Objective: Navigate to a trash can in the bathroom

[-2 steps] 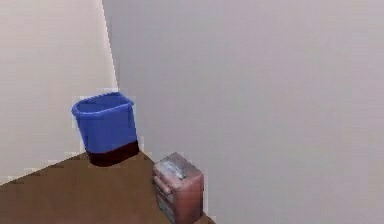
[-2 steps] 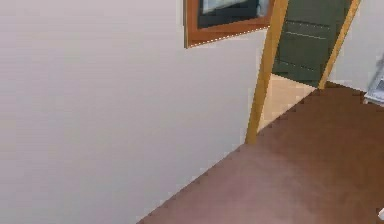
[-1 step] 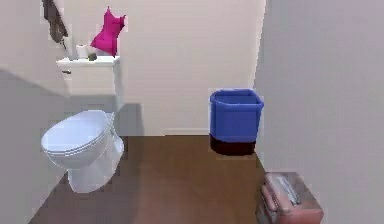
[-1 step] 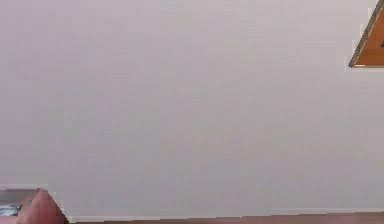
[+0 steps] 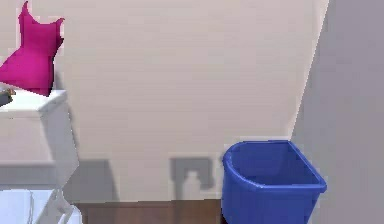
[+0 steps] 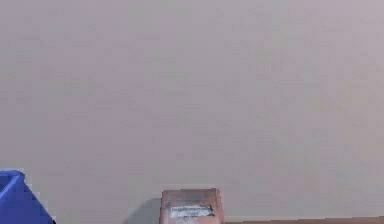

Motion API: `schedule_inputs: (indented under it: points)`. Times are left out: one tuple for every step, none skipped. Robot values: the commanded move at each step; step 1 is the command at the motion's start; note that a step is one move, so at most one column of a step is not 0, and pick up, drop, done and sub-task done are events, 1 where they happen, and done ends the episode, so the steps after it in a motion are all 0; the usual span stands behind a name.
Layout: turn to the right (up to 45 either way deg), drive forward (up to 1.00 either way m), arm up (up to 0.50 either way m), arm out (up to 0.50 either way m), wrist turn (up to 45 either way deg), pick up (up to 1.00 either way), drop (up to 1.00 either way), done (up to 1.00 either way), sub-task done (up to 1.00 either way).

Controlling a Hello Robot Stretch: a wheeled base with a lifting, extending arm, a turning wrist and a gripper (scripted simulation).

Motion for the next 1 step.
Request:
schedule_inputs:
  points:
    - [0.0,0.05,0.0,0.0,0.0,0.0,0.0,0.0,0.0]
